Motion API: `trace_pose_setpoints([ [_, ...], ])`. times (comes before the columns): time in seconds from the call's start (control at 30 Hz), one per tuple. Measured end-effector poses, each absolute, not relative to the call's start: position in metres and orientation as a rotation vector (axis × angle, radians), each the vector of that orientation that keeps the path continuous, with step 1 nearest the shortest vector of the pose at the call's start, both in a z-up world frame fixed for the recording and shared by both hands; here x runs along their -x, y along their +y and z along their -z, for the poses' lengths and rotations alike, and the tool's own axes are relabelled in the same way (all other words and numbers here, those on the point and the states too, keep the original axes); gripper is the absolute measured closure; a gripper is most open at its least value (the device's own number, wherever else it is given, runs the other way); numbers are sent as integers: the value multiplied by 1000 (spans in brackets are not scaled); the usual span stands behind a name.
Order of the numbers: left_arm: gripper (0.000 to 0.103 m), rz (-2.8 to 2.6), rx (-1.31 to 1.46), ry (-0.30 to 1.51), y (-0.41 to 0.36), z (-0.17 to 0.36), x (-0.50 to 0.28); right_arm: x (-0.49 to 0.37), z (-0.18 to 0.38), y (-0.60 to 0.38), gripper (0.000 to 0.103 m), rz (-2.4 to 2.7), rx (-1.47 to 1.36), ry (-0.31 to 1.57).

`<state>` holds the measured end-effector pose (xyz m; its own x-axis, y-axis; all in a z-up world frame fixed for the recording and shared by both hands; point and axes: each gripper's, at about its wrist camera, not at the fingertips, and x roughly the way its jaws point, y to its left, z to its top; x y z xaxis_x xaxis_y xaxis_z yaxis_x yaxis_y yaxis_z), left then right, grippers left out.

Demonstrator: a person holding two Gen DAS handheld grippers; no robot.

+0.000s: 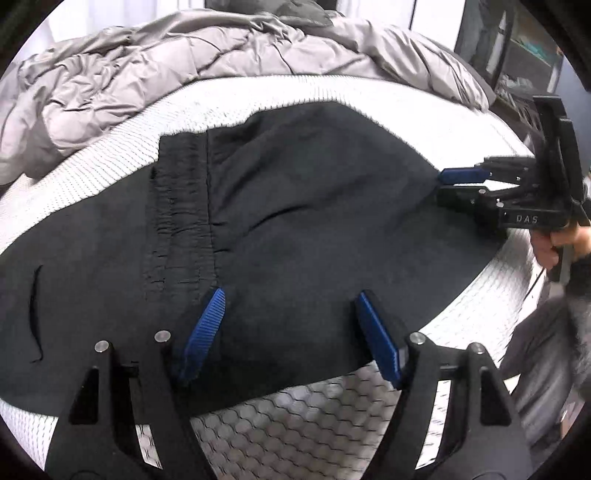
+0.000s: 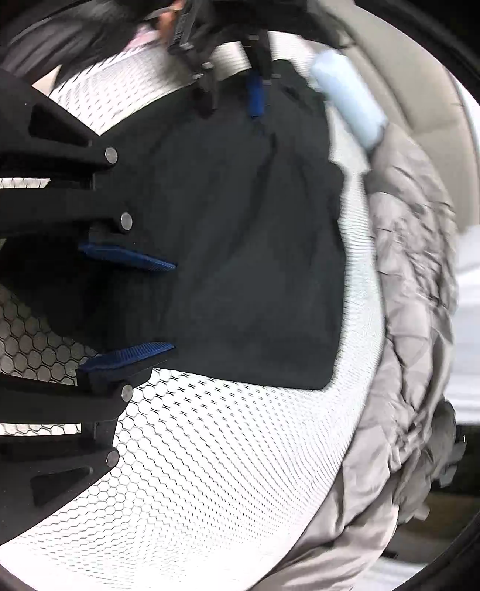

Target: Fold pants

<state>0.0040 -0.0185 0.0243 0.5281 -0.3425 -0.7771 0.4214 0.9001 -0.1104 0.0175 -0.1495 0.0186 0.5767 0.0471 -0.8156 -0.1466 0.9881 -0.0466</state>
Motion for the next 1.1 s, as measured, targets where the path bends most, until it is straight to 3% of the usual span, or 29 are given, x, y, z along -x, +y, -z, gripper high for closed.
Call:
trace_pose_setpoints([
  [0.13,31,512,-32,869,-35,-42,-24,-48,-26,-120,62,-183,81,912],
  [0.27,32,449,-68,959,-55,-25,-70,-91,-3,-93,62,-227,53,987],
  [0.43,38,451,-45,951,-35,-17,-79,-96,12,-103,62,-90,229,1022],
  [0.7,39,391,8,895,-10,-47,-55,-83,-21,-135,61,-96,44,952],
  [0.83,39,389,61,877,-17,-64,-86,-104,-26,-112,61,-150,13,922],
  [0.97,39,375,96,969,-21,-40,-129,-136,-1,-93,61,-215,-17,1012],
  [1.03,44,360,132,983,-11,-27,-138,-143,15,-92,62,-205,45,1051],
  [1.1,67,371,182,975,5,-25,-142,-137,12,-98,62,-160,104,1049],
])
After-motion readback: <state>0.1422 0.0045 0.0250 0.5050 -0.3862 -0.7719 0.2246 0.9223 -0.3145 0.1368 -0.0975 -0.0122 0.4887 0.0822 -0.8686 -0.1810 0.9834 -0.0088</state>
